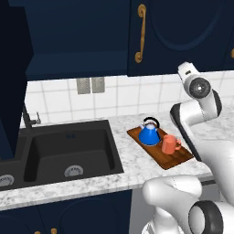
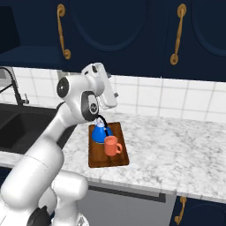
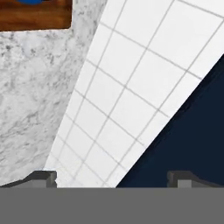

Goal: Pick the kettle from the counter and place it on the tray. Then pick the mug from the cabinet and place it on the tray. Then close the cabinet doors.

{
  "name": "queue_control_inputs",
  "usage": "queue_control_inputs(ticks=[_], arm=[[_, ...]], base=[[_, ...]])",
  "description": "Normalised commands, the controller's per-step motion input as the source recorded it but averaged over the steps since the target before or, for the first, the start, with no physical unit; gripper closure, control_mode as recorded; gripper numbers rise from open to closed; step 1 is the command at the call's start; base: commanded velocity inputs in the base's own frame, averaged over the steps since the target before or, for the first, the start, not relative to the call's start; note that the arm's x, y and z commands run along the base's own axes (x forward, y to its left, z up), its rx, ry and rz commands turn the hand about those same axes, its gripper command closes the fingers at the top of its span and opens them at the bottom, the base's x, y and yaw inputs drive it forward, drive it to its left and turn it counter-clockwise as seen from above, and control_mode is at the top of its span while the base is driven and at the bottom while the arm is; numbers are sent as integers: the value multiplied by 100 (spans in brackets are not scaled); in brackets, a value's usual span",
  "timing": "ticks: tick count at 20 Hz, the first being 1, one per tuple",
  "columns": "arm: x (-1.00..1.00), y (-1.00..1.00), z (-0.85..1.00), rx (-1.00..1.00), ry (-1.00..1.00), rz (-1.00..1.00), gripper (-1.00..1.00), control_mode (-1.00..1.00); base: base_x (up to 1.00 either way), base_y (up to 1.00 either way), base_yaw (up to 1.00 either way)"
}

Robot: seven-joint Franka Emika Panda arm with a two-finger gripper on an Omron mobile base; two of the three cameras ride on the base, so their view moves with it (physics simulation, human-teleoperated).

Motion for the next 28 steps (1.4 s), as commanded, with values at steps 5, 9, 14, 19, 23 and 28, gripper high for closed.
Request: queue_control_inputs(ticks=[5, 9, 14, 19, 23, 28], arm=[[-100, 5, 23, 6, 11, -10, -100, -100], [-86, 23, 0, 0, 14, -10, -100, -100], [-53, 2, -11, 0, 10, -3, -100, -100], [-40, 17, -20, -1, 0, 0, -100, -100], [-39, 64, -31, -11, 0, 1, -100, -100], [-19, 83, -22, -20, 0, 0, -100, -100]], base=[[0, 0, 0], [0, 0, 0], [0, 0, 0], [0, 0, 0], [0, 0, 0], [0, 0, 0]])
